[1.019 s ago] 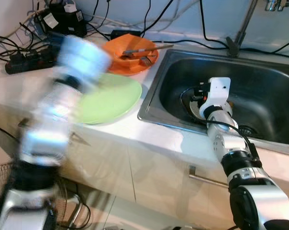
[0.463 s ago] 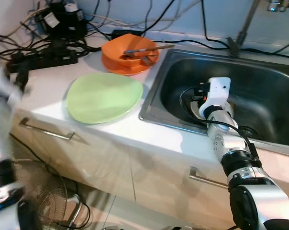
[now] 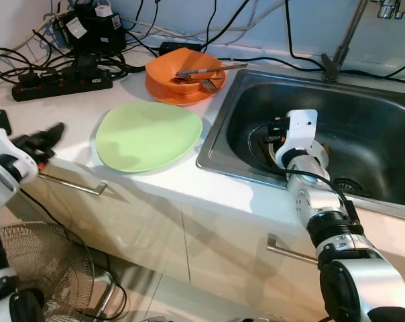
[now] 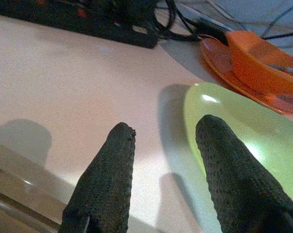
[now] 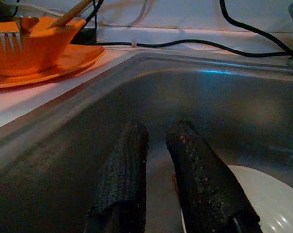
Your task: Kitchen organization
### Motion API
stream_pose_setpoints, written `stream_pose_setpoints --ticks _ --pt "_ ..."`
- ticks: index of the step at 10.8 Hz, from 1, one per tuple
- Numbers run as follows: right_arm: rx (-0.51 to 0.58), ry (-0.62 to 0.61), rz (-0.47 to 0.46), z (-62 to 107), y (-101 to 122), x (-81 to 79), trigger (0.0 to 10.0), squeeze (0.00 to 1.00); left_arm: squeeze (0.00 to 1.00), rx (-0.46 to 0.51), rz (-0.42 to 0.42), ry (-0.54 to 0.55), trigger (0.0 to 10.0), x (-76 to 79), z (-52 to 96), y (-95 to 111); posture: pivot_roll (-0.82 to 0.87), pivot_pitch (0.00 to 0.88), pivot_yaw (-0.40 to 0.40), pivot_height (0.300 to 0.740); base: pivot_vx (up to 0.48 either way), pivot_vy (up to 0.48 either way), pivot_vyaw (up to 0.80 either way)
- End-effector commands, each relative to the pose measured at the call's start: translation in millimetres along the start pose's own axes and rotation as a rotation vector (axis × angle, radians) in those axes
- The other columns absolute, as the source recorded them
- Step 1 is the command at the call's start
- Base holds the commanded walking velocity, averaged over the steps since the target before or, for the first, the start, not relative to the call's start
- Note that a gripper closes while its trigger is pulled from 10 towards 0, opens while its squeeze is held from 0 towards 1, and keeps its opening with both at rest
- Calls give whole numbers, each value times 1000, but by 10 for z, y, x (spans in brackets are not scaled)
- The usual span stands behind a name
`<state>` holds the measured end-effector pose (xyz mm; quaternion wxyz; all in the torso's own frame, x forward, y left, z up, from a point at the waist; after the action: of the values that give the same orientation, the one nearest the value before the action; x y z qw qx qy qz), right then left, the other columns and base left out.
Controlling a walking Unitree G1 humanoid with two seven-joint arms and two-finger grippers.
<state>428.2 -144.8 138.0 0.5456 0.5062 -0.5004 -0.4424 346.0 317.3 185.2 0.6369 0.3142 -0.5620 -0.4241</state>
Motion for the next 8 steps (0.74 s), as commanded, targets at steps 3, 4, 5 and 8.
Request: stream_pose_setpoints --ticks 3,4,5,8 --pt "-44 15 -3 36 -142 -48 10000 0 0 -77 28 -94 10000 179 14 -86 154 0 41 740 0 0 0" --pt "-44 14 -2 39 -144 -44 10000 0 0 -97 39 -111 10000 225 15 -117 154 0 41 740 0 0 0" --pt "-44 14 -1 41 -146 -42 10000 0 0 -112 47 -122 10000 262 14 -138 152 1 41 740 0 0 0" --pt "-44 11 0 47 -151 -38 10000 0 1000 -136 74 -77 10000 249 -46 -239 148 4 45 740 0 0 0"
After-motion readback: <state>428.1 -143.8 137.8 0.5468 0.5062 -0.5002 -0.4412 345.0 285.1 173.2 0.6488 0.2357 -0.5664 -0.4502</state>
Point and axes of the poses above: a point about 5 cm out from each wrist's last joint towards the gripper, its own z axis pointing back from the gripper into the wrist, its own y axis along the axis of the wrist's last joint, x = y × z, the point moved 5 cm from there along -z, pointing out of the wrist towards the gripper, and after that the axes turned 6 degrees about z, right-handed, at the moved point
